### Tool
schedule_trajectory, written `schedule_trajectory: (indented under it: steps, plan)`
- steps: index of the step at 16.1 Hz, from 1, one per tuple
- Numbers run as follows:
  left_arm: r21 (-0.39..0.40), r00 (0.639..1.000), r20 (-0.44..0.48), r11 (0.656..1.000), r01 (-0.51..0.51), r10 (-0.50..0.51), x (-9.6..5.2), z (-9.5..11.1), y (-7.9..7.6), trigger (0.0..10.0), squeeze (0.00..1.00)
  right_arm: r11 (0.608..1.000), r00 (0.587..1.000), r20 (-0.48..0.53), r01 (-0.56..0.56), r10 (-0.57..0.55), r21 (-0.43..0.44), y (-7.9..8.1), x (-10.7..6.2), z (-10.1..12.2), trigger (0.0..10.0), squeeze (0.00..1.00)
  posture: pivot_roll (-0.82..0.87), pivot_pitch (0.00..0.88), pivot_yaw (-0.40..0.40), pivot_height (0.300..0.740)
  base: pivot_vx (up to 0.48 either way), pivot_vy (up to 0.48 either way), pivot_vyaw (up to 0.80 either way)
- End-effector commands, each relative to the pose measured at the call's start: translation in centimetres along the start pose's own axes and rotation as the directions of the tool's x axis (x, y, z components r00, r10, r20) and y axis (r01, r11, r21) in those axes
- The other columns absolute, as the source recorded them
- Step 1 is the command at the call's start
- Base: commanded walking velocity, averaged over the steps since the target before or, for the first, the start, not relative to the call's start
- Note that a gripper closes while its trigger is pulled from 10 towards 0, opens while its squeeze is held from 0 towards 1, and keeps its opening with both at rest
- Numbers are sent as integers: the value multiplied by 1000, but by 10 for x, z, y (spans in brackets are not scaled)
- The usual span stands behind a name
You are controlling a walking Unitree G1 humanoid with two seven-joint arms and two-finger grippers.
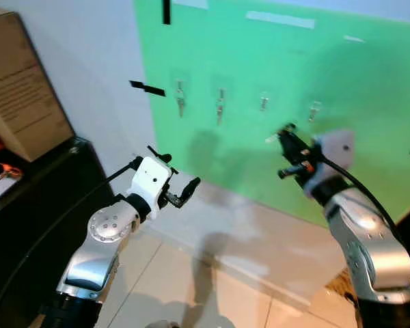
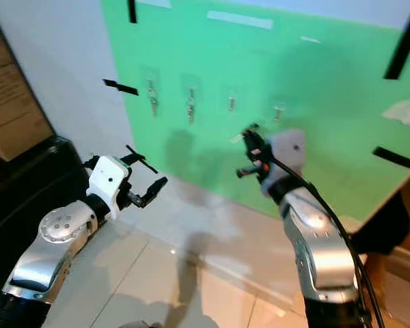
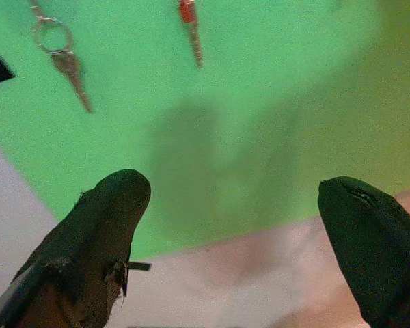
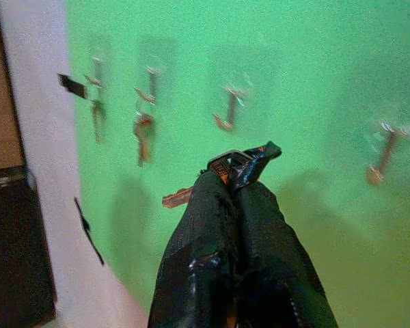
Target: Hang keys on a hook
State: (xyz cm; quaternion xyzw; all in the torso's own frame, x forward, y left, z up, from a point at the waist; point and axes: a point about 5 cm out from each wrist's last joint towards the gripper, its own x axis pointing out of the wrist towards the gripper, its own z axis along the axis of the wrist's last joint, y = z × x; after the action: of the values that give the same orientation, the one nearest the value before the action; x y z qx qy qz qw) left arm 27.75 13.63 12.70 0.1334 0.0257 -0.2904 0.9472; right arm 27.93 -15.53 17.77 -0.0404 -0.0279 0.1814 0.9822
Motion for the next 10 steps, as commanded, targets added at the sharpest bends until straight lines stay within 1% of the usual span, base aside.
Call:
schedule_trajectory:
  steps: [1, 3, 4, 6, 10]
  plan:
    - [14, 999, 5, 999, 44, -44, 1, 5, -3, 10000, 0, 999, 999, 5, -48, 48, -11, 3, 7, 2, 10000, 0, -81, 0, 27, 740, 0, 0, 0]
    - [6, 996, 15, 996, 90, -90, 1, 8, -6, 10000, 0, 995, 995, 6, -101, 101, -10, 8, 14, 5, 10000, 0, -75, 0, 28, 740, 0, 0, 0]
    - [5, 995, 18, 995, 96, -96, 1, 8, -6, 10000, 0, 994, 994, 5, -109, 109, -11, 9, 16, 5, 10000, 0, -73, 0, 28, 740, 0, 0, 0]
    - [-6, 990, 32, 990, 140, -140, -2, 11, -9, 10000, 0, 989, 989, 8, -150, 150, -3, 15, 25, 8, 10000, 0, -63, 0, 29, 740, 0, 0, 0]
    - [-12, 986, 30, 987, 163, -163, -6, 12, -9, 10000, 0, 981, 980, 33, -196, 196, 3, 27, 40, 13, 10000, 0, -53, 0, 30, 740, 0, 0, 0]
